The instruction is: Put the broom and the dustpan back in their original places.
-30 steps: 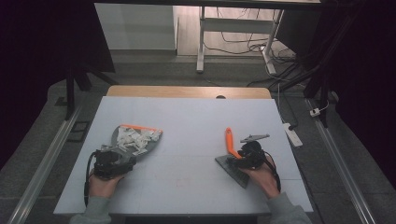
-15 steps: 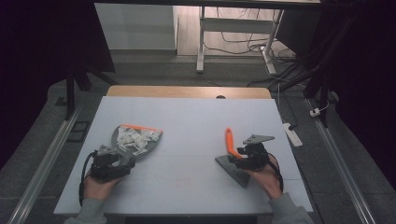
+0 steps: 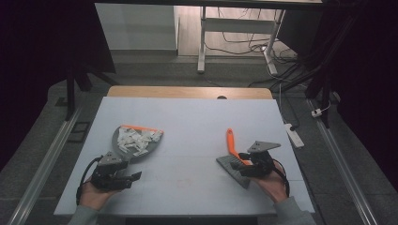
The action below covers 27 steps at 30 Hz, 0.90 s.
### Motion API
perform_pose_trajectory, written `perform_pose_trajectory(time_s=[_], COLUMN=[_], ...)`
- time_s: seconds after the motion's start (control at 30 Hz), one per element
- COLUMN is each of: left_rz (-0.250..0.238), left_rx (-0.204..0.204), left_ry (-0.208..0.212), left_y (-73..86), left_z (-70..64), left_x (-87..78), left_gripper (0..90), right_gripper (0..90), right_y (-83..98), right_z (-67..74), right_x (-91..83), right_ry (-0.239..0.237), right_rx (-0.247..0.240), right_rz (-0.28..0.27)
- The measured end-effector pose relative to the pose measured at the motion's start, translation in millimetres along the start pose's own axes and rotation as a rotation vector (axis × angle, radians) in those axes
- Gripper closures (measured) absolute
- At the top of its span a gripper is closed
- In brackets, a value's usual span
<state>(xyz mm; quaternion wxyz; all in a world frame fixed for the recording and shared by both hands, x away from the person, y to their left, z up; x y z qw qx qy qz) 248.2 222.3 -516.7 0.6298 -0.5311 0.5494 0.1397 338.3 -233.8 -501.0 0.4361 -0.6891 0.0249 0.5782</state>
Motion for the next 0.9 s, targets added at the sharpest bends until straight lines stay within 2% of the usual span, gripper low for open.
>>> perform_pose_trajectory(time_s=[0.17, 0.3, 0.4, 0.7, 0.9], left_rz=[-0.003, -0.007, -0.003, -0.004, -0.009], left_rx=[0.005, -0.003, -0.001, -0.019, -0.025], left_ry=[0.013, 0.024, 0.020, 0.014, 0.012], left_y=[7.0, 8.3, 7.7, 8.9, 9.4], left_z=[2.9, 5.3, 4.7, 9.4, 10.8], left_x=[-2.5, -2.9, -1.7, -1.7, -2.5], left_gripper=[29.8, 29.8, 29.8, 29.8, 29.8], right_gripper=[44.0, 44.2, 44.5, 45.1, 45.1], right_y=[11.5, 20.3, 25.5, 28.5, 27.6], right_z=[0.4, -2.7, -5.2, -8.9, -8.4], right_x=[-6.2, -11.0, -13.4, -14.7, -15.1], right_ry=[0.012, 0.028, 0.027, 0.030, 0.030], right_rx=[-0.018, 0.002, 0.000, -0.024, -0.026], right_rz=[-0.004, -0.010, -0.010, 0.013, 0.007])
Point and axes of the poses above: each handheld gripper's, and its own axes: x roughly forward along the jaws, y roughly out of its underside, z roughly to its left, the point moved 2 cm from there along x, roughly forward along the jaws, and after that the axes turned 13 degrees about z, right-handed, at the moved point
